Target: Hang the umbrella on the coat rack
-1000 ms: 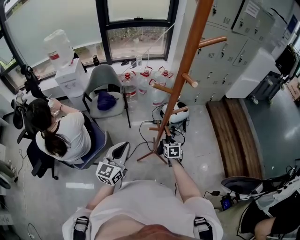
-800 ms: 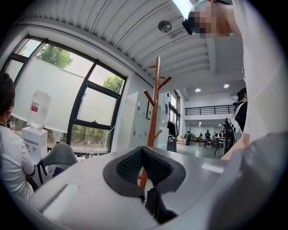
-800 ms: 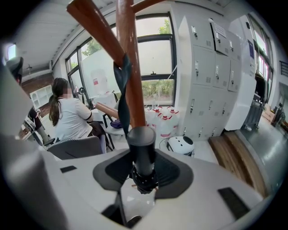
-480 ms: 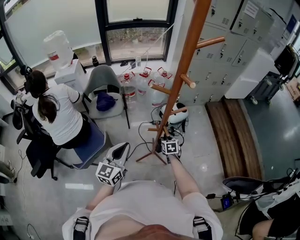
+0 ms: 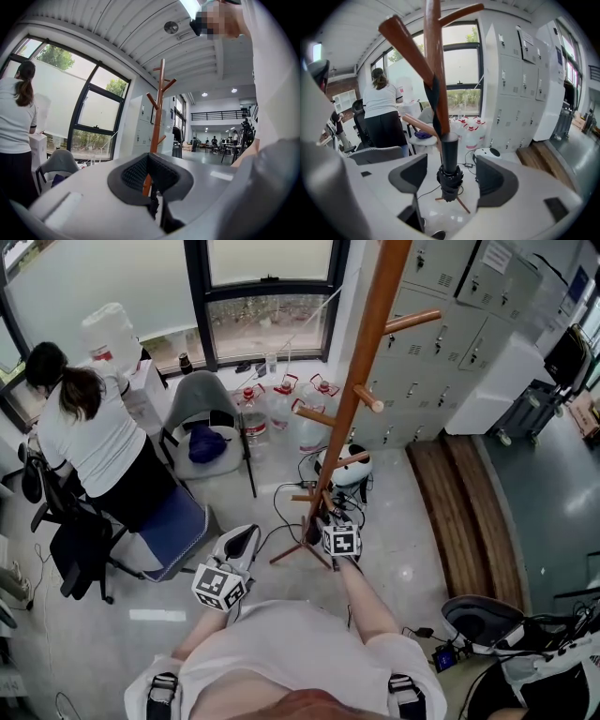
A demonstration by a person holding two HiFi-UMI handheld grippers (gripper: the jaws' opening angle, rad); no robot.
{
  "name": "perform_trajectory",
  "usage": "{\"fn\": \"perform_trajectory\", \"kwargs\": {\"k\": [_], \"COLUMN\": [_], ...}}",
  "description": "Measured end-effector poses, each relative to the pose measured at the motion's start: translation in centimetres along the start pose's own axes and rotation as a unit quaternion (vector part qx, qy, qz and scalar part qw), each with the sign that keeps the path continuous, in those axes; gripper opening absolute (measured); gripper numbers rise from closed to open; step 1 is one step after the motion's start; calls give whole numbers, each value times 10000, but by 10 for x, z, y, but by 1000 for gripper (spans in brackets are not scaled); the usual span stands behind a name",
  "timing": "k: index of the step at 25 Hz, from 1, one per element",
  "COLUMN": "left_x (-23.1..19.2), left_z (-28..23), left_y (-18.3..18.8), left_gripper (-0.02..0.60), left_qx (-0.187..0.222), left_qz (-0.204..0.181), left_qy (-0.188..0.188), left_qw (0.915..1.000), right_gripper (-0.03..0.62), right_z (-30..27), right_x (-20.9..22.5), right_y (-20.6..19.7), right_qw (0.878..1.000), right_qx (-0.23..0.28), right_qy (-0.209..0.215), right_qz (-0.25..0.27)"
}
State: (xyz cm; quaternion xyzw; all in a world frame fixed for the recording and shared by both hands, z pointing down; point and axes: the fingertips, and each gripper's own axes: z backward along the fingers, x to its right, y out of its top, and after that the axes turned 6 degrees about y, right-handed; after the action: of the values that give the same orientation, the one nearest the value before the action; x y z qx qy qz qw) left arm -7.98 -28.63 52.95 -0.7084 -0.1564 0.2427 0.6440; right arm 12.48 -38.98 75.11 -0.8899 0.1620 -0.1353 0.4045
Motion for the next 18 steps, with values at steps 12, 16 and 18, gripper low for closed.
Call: {"fn": "perform_trajectory", "kwargs": {"k": [12, 16, 18], "left_x": [19, 17, 16], "left_z": [-12, 5, 9], "left_y": [2, 1, 1], "left_gripper": [9, 9, 9], "left_qx": [17, 84, 111], "left_qz": [-38, -35, -48], "left_qy": [-324, -441, -476], "left_qw": [9995, 9990, 9988], "right_gripper": [295, 295, 295], "right_z": [116, 166, 192], "right_x": [4, -23, -33], "right_y": [49, 72, 83], "right_qw": [9925, 9828, 9750], "right_qx": [1088, 1661, 1991], "right_qy": [-550, -803, -968], "right_qz": [-111, 80, 192]}}
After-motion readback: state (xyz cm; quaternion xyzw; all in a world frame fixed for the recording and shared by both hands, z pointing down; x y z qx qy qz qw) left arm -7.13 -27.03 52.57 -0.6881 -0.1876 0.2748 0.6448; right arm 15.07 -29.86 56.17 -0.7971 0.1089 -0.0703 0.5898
